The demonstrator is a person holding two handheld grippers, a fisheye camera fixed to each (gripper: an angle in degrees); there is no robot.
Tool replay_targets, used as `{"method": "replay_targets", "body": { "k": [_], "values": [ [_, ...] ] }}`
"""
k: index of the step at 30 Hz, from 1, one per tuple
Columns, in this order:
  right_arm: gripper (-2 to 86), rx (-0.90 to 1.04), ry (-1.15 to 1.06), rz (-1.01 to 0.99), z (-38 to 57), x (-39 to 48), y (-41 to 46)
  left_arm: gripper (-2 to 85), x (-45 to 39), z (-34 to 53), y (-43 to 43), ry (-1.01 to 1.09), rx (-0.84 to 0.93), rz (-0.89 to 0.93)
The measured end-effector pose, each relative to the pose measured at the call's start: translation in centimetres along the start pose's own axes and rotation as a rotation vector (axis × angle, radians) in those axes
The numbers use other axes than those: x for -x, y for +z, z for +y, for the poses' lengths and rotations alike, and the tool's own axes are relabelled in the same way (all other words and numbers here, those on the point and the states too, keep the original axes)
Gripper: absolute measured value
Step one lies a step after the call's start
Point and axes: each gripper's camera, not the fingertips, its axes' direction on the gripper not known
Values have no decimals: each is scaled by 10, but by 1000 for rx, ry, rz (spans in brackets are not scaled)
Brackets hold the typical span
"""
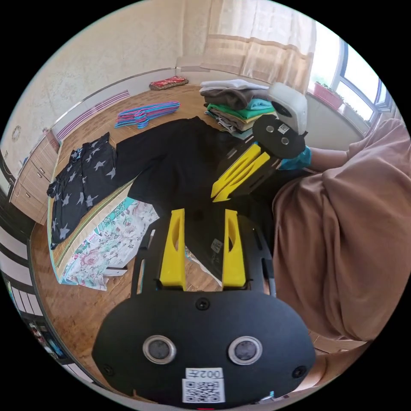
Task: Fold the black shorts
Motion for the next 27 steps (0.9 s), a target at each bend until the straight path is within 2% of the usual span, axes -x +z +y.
{"method": "replay_targets", "body": {
  "k": [7,10,15,17,19,22,27],
  "values": [
    [-6,-40,-15,19,5,23,-13,70,-17,10,10,149,-1,-35],
    [-4,-59,17,-13,9,26,-16,17,-21,16,10,151,16,-64],
    [30,-62,31,-19,18,35,-14,-7,-23,30,-1,141,-28,-49],
    [71,3,17,32,21,39,-13,-9,-25,35,-6,137,-30,-71],
    [106,107,31,166,32,40,-11,-9,-26,42,-15,130,-44,-86],
    [113,196,113,337,56,30,-14,-10,-25,50,-25,122,-71,-68],
    [118,243,304,391,103,9,-22,-10,-22,61,-34,97,-71,-97]
  ]
}}
